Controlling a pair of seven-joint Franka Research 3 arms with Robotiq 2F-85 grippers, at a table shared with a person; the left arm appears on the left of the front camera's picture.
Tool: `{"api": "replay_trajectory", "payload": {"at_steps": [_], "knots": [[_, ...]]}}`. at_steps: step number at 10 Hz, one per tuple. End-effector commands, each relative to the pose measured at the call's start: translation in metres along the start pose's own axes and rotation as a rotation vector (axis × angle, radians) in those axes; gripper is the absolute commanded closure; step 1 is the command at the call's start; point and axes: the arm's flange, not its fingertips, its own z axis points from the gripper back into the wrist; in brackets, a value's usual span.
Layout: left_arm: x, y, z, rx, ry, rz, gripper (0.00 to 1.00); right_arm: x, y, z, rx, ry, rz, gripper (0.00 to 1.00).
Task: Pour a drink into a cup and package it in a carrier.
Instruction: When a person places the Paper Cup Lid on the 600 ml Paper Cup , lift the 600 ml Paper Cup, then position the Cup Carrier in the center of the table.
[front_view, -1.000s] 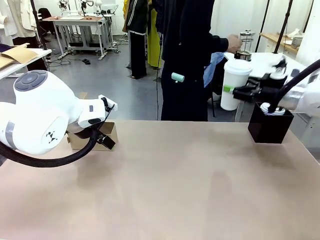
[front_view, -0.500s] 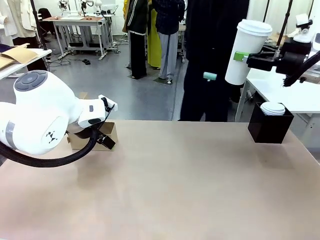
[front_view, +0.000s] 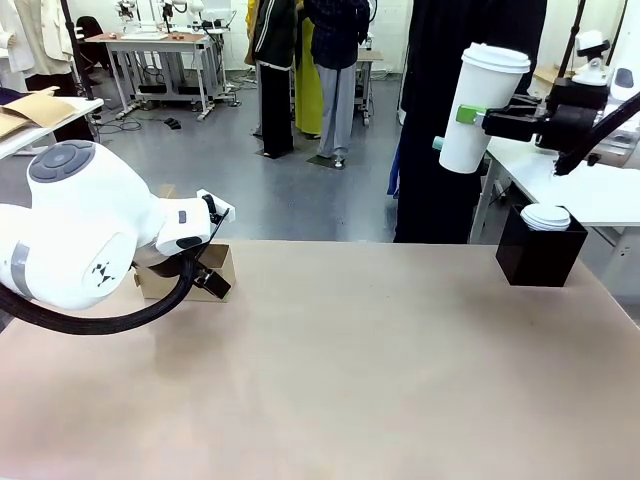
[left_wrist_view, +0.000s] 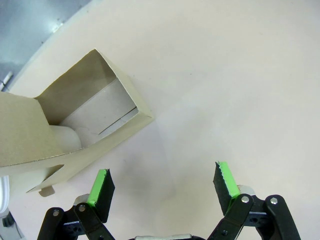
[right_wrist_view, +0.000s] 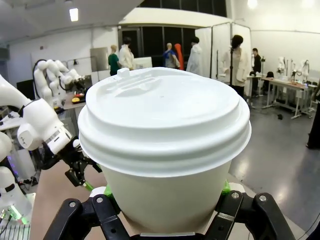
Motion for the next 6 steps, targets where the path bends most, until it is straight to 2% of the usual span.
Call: {"api": "replay_trajectory", "payload": {"at_steps": [1, 6], "knots": [[-0.0004, 0.0006, 0.0001, -0.002, -0.001, 0.002, 0.00, 0.0031, 0.0027, 0.0027, 0.002, -0.008, 0.023, 0.20], [-0.0004, 0.0006, 0.0001, -0.002, -0.001, 0.002, 0.00, 0.0031, 0.0027, 0.0027, 0.002, -0.008, 0.023, 0.20]]}}
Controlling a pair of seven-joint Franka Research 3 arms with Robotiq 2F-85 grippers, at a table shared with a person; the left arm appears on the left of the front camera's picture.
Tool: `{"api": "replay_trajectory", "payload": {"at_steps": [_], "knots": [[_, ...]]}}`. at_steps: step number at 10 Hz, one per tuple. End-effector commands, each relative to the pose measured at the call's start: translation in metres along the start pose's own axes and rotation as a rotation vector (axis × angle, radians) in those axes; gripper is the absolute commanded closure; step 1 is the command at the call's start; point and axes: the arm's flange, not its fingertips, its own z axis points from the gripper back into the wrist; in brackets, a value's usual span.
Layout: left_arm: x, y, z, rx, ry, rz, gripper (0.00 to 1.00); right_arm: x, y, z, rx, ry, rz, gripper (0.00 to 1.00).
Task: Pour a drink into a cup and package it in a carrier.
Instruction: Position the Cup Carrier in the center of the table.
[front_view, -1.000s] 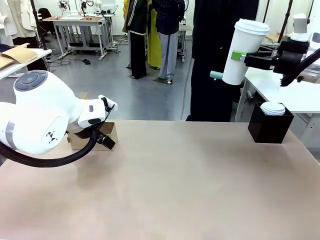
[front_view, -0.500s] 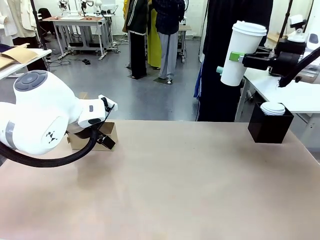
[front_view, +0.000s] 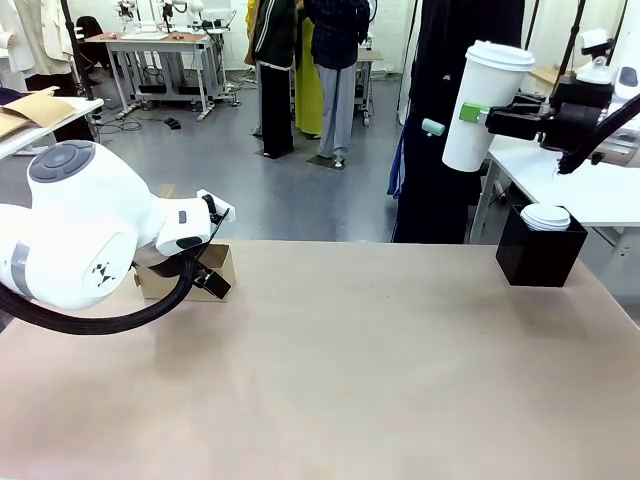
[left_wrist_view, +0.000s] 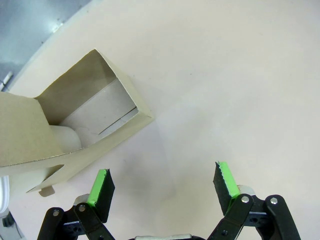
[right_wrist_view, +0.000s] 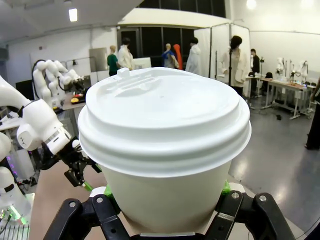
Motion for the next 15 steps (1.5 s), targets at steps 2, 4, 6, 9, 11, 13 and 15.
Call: {"api": "replay_trajectory", "payload": {"at_steps": [2, 4, 6, 9, 11, 13, 15], "knots": [[0.000, 0.001, 0.000, -0.002, 0.000, 0.002, 0.00, 0.002, 0.003, 0.001, 0.005, -0.006, 0.020, 0.20], [0.008, 0.003, 0.020, 0.015, -0.008, 0.030, 0.00, 0.002, 0.003, 0.001, 0.005, -0.006, 0.020, 0.20], [0.023, 0.011, 0.056, 0.046, 0.002, 0.113, 0.00, 0.002, 0.003, 0.001, 0.005, -0.006, 0.020, 0.20], [0.056, 0.017, 0.124, 0.035, 0.050, 0.248, 0.00, 0.002, 0.003, 0.001, 0.005, -0.006, 0.020, 0.20], [0.097, 0.030, 0.155, 0.028, 0.099, 0.334, 0.00, 0.002, 0.003, 0.001, 0.005, -0.006, 0.020, 0.20], [0.127, 0.063, 0.150, 0.075, 0.114, 0.441, 0.00, 0.002, 0.003, 0.001, 0.005, -0.006, 0.020, 0.20], [0.141, 0.092, 0.127, 0.117, 0.169, 0.517, 0.00, 0.002, 0.003, 0.001, 0.005, -0.006, 0.020, 0.20]]}}
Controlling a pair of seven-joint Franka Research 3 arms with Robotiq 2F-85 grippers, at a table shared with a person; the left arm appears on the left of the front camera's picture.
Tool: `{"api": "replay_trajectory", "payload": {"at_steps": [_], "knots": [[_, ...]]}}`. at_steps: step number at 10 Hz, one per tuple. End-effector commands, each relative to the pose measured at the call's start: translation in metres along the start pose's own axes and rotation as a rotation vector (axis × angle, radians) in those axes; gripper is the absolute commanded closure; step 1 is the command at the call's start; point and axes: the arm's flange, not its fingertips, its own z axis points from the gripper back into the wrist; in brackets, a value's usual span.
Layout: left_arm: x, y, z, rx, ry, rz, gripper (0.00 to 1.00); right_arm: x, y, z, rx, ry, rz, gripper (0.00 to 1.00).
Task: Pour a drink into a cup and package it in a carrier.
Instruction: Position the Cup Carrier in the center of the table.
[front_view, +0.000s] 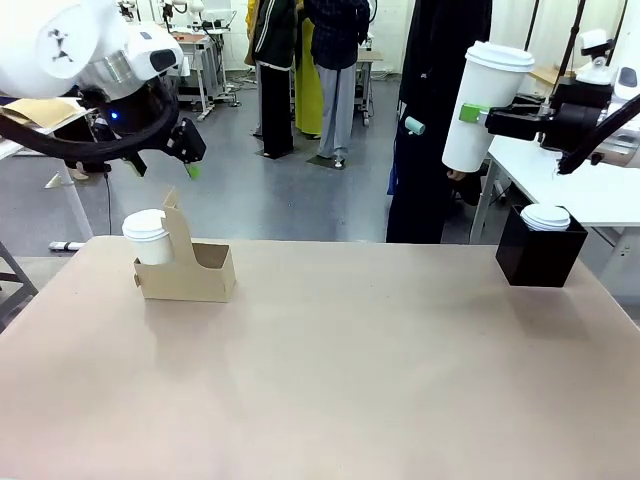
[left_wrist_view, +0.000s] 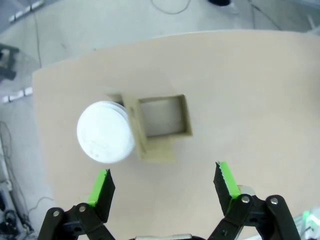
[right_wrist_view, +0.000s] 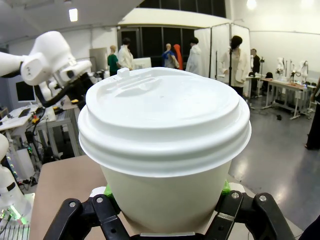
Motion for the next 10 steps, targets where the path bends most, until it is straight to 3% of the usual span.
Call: {"api": "replay_trajectory", "payload": {"at_steps": [1, 5, 6, 7, 8, 10], "knots": [[0.022, 0.000, -0.022, 0.031, 0.035, 0.077, 0.00, 0.002, 0.003, 0.001, 0.004, -0.006, 0.020, 0.20], [0.029, 0.013, -0.069, 0.043, 0.103, 0.113, 0.00, 0.002, 0.003, 0.001, 0.004, -0.006, 0.020, 0.20], [0.030, 0.018, -0.073, 0.049, 0.104, 0.135, 0.56, 0.002, 0.003, 0.001, 0.004, -0.006, 0.020, 0.20], [0.031, 0.019, -0.076, 0.060, 0.108, 0.130, 0.59, 0.002, 0.003, 0.001, 0.004, -0.006, 0.020, 0.20], [0.032, 0.021, -0.078, 0.057, 0.104, 0.128, 1.00, 0.002, 0.003, 0.001, 0.004, -0.006, 0.020, 0.20], [0.032, 0.021, -0.082, 0.087, 0.105, 0.148, 1.00, 0.002, 0.003, 0.001, 0.004, -0.006, 0.020, 0.20]]}}
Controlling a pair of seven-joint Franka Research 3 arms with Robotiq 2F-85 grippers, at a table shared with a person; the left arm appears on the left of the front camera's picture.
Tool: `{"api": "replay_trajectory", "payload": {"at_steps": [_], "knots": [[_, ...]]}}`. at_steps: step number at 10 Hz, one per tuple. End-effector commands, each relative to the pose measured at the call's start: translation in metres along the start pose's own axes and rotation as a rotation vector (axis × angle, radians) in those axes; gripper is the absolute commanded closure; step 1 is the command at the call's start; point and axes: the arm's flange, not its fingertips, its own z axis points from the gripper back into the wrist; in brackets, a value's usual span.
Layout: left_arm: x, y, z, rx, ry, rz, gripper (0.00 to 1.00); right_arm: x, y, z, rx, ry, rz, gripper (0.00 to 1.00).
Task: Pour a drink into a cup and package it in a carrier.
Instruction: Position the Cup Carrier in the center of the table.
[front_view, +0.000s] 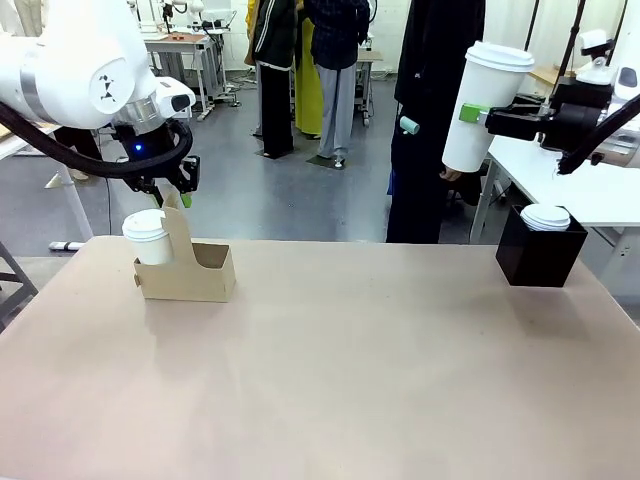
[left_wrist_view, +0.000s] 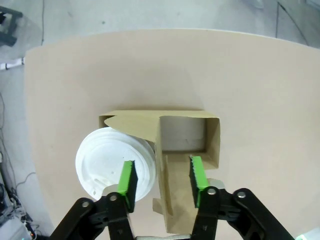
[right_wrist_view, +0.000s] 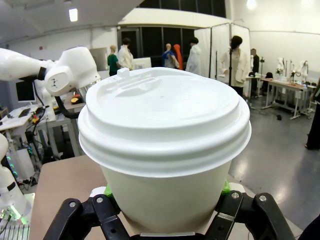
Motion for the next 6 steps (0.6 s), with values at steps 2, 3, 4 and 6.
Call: {"api": "replay_trajectory", "payload": {"at_steps": [2, 3, 4, 6], "knots": [[0.0071, -0.0019, -0.0052, 0.052, 0.002, 0.038, 0.96, 0.0018, 0.0028, 0.0010, 0.004, -0.006, 0.020, 0.20], [0.0091, -0.0025, -0.0075, 0.057, 0.003, 0.044, 1.00, 0.0018, 0.0028, 0.0010, 0.004, -0.006, 0.020, 0.20], [0.0090, -0.0023, -0.0086, 0.059, 0.010, 0.045, 1.00, 0.0018, 0.0028, 0.0010, 0.004, -0.006, 0.020, 0.20], [0.0094, -0.0057, -0.0080, 0.075, 0.006, 0.048, 1.00, 0.0018, 0.0028, 0.0010, 0.004, -0.006, 0.020, 0.20]]}}
